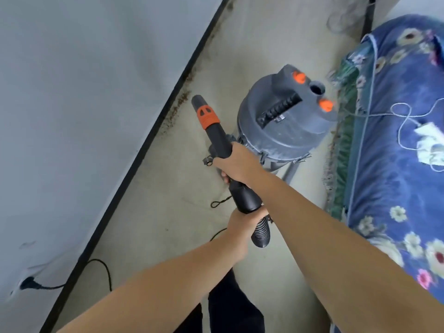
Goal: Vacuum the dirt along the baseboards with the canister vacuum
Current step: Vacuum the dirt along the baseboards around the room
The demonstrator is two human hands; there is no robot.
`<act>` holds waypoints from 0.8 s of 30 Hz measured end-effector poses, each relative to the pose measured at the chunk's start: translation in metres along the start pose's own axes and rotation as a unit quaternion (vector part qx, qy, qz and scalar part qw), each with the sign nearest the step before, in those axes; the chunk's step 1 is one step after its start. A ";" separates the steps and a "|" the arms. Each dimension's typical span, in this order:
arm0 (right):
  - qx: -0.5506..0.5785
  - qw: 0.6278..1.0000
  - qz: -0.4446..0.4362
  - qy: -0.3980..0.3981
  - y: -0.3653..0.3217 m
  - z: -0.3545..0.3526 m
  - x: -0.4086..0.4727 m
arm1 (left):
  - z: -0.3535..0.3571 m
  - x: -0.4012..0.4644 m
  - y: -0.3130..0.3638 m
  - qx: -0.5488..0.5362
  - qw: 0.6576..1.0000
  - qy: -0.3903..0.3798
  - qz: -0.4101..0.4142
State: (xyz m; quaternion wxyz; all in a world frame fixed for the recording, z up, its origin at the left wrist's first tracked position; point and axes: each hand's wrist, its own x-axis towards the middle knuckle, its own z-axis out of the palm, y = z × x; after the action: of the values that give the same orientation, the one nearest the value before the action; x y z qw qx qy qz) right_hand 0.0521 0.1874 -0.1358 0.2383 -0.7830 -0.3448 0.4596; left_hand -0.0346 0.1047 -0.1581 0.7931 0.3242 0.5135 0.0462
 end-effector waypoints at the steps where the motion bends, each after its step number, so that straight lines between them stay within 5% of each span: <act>1: -0.015 1.000 -0.005 0.022 -0.006 -0.016 -0.012 | 0.013 -0.012 0.009 0.013 1.000 -0.013 0.011; 12: 0.008 0.982 -0.019 0.187 -0.002 -0.204 -0.066 | 0.169 -0.024 0.066 0.079 0.992 -0.056 0.078; 24: 0.123 0.963 -0.020 0.238 0.111 -0.433 -0.034 | 0.404 0.071 0.089 0.091 0.981 0.002 0.170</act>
State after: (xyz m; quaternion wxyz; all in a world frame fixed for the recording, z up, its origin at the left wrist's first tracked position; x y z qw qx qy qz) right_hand 0.4587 0.0651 0.0069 0.4170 -0.8276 -0.2344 0.2938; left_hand 0.3626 0.0149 -0.0579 0.7399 0.4773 0.4548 0.1339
